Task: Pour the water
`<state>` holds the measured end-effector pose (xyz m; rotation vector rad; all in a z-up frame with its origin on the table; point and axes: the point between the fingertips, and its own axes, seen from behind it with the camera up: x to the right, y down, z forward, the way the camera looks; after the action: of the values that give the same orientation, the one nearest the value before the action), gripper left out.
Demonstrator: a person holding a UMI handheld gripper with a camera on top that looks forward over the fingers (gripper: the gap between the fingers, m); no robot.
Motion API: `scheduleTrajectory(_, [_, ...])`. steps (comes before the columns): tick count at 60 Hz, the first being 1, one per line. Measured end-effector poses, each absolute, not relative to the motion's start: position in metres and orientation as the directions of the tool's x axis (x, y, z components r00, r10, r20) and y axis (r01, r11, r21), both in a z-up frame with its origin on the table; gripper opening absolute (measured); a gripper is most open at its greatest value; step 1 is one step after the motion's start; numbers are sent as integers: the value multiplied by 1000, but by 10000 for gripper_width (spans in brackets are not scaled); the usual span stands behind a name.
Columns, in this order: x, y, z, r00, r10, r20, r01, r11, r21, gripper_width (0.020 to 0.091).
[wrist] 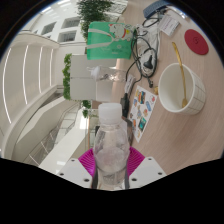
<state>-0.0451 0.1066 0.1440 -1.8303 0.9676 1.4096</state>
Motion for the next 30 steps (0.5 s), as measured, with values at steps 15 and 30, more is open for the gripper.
scheduleTrajectory(15, [-17,109,184,-477,-273,-836,-695,-465,548,360])
scheduleTrajectory(30, [3,113,206,-632,-243,-736,-615,-420,667,359])
